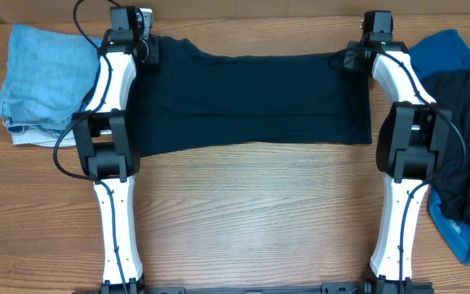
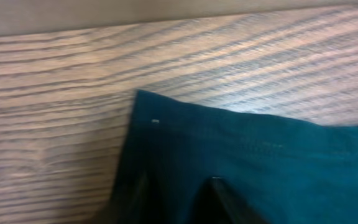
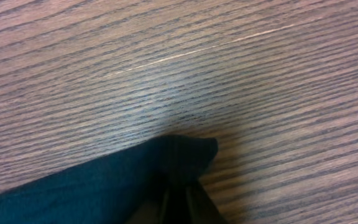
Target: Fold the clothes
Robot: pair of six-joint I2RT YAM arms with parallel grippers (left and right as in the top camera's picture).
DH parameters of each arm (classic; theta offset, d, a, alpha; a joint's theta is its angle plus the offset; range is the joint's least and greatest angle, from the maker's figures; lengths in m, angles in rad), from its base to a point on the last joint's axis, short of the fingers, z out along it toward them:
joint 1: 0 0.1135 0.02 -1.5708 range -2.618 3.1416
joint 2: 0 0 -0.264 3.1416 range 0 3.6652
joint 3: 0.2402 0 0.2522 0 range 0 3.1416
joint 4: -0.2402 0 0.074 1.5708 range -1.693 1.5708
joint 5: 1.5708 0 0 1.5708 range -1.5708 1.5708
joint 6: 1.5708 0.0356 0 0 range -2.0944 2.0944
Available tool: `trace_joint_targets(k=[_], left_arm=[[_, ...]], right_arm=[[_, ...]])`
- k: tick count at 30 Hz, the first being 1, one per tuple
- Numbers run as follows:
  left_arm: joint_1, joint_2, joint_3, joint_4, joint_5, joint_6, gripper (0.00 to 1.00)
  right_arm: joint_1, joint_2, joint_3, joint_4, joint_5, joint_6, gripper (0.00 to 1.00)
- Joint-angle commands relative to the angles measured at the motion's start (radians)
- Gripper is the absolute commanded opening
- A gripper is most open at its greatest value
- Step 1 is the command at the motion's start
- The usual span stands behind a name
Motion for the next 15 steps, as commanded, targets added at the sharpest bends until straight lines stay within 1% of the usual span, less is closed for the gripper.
trace_joint_targets(k=[1, 2, 4, 10, 15], left_arm=[[-0.005, 0.073, -0.021, -0.037, 0.000, 0.000, 0.18], [-0.005, 0.073, -0.021, -0.036, 0.001, 0.000, 0.11], [-0.005, 0.073, -0.021, -0.034, 0.001, -0.003, 0.04], [-0.005, 0.066, -0.003, -0.038, 0.024, -0.026, 0.04], [-0.004, 0.008, 0.049, -0.077, 0.026, -0.026, 0.04]], right_arm=[[-0.002, 0.043, -0.013, -0.024, -0.023, 0.004, 0.06], [-0.002, 0.043, -0.013, -0.023, -0.023, 0.004, 0.04], [-0.002, 0.043, -0.013, -0.023, -0.023, 0.004, 0.04], [-0.002, 0.043, -0.013, -0.022, -0.023, 0.003, 0.04], [-0.002, 0.040, -0.004, -0.008, -0.024, 0.003, 0.04]])
